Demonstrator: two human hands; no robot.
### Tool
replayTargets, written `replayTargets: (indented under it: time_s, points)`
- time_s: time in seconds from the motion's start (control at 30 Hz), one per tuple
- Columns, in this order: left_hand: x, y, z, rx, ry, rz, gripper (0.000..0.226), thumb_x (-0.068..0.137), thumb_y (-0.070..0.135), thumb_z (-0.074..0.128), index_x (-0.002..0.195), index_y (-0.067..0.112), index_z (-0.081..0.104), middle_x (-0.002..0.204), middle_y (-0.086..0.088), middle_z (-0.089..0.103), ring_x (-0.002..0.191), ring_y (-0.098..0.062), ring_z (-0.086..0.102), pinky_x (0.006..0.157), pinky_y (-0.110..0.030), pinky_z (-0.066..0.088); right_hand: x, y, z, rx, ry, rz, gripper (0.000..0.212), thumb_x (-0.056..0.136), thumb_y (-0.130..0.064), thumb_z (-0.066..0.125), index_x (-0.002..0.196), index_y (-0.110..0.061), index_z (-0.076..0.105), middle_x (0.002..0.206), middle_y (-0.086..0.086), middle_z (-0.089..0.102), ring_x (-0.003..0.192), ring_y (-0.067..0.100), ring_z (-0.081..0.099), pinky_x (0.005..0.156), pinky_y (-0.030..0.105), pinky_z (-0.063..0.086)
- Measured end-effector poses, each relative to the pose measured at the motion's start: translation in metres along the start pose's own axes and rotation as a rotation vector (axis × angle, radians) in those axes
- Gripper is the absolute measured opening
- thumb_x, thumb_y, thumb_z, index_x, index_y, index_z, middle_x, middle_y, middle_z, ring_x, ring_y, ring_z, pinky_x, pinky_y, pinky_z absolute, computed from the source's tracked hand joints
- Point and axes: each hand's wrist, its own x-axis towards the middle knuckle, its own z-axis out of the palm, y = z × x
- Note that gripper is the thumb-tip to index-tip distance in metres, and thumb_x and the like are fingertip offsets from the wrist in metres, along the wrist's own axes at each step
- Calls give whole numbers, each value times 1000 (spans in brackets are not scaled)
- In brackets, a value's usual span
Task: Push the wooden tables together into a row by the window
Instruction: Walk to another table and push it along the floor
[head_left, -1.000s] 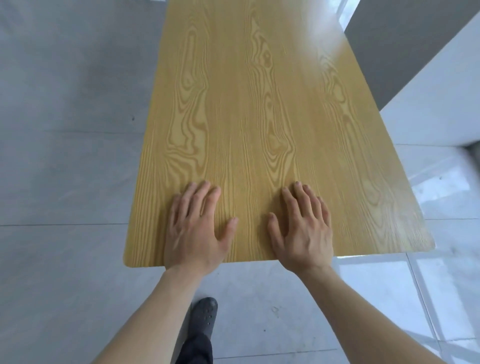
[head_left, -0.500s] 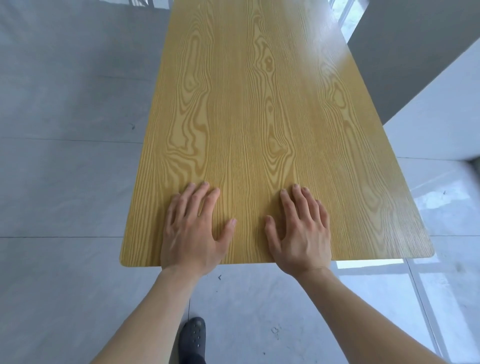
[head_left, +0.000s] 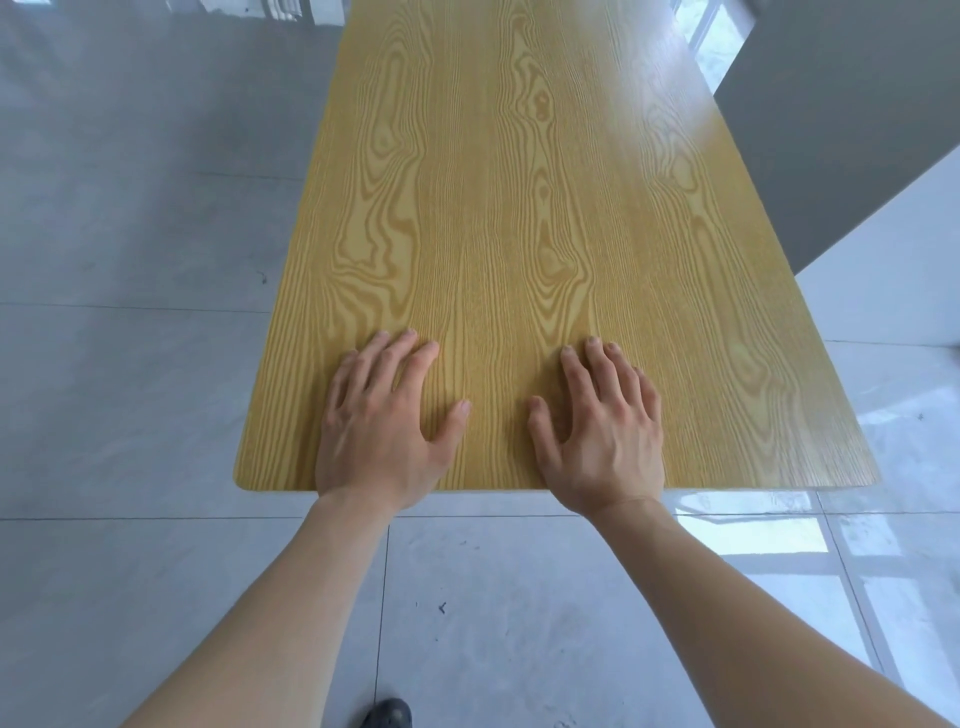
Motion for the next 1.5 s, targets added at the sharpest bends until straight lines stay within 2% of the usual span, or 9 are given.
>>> replayTargets:
  time_s: [0.3,0.73,1.0,1.3,1.5]
  points:
    - [53,-4,-1,20,5,12,69,95,65,40,152,27,43,162,5,38,156,-17,20,127,-45,16,50,-3,4,-7,13,9,70,98,-59,41,150,-13,47,161,14,39,153,32,27,123,53,22]
    - [48,-8,5,12,-6,10,69,95,65,39,152,25,43,163,4,37,156,-18,20,127,-48,18,44,-3,10,-8,4,12,69,99,-60,41,150,-14,46,162,12,38,154,30,25,125,51,20]
    - [50,-7,1,23,-96,-5,71,97,65,36,155,24,38,166,2,31,157,-20,14,128,-49,12,43,-6,7,5,-23,36,67,99,-55,44,152,-13,44,163,11,37,155,30,24,126,50,17]
    - [51,-5,-2,19,-144,-16,70,97,63,39,155,23,39,166,3,31,158,-21,14,127,-50,13,45,-6,1,-13,-90,38,69,98,-53,46,152,-12,44,164,12,35,156,31,23,127,50,15]
    - [52,-5,-14,33,-252,4,72,97,64,38,155,23,40,166,2,31,158,-22,17,126,-51,15,50,-11,-9,-57,-257,70,71,98,-54,41,153,-9,41,164,15,33,155,35,22,126,53,17]
